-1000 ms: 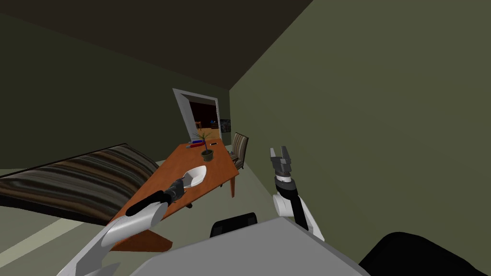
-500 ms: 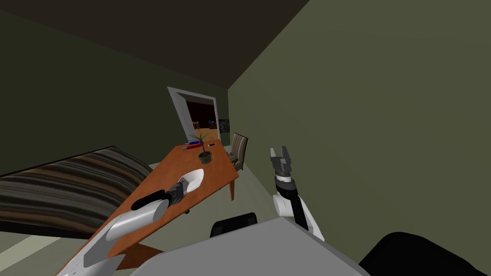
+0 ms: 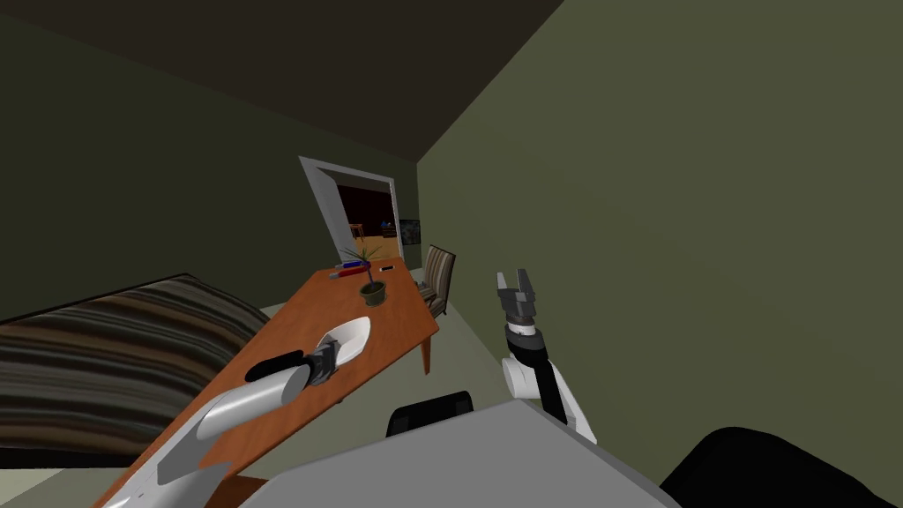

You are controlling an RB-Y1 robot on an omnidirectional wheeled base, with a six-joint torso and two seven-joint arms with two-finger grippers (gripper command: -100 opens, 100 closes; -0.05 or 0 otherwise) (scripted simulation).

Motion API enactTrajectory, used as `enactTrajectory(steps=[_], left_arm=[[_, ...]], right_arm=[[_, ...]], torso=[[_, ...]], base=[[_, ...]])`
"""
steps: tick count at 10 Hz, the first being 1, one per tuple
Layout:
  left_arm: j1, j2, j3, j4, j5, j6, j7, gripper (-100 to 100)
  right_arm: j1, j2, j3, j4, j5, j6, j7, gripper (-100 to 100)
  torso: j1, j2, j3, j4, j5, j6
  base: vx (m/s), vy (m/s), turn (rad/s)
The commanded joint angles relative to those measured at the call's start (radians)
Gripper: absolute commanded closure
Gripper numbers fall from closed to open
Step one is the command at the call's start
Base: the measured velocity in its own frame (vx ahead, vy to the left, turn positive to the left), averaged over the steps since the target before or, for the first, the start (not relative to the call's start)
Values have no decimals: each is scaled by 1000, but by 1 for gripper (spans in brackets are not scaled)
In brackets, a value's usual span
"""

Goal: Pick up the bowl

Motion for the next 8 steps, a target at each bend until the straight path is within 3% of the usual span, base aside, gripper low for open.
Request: enactTrajectory(steps=[1, 4, 6, 7, 8], left_arm=[[-11, 5, 5, 25, 11, 49, 0, -100], [-16, 5, 8, 59, 23, 113, 1, -100], [-18, 7, 8, 64, 26, 117, 1, -100], [-18, 7, 8, 64, 27, 122, 1, 0], [19, -1, -8, 56, 40, 88, -30, -100]], right_arm=[[0, 0, 0, 0, 0, 0, 0, 0], [0, 0, 0, 0, 0, 0, 0, 0], [0, 0, 0, 0, 0, 0, 0, 0], [0, 0, 0, 0, 0, 0, 0, 0], [0, 0, 0, 0, 0, 0, 0, 0]], torso=[[0, 0, 0, 0, 0, 0], [0, 0, 0, 0, 0, 0], [0, 1, 1, 0, 0, 0], [0, 3, 1, 1, 0, 0], [0, 4, 2, 1, 0, 0]], base=[[57, 15, -45], [65, 9, -34], [30, 4, -7], [0, 0, 0], [89, 11, 215]])
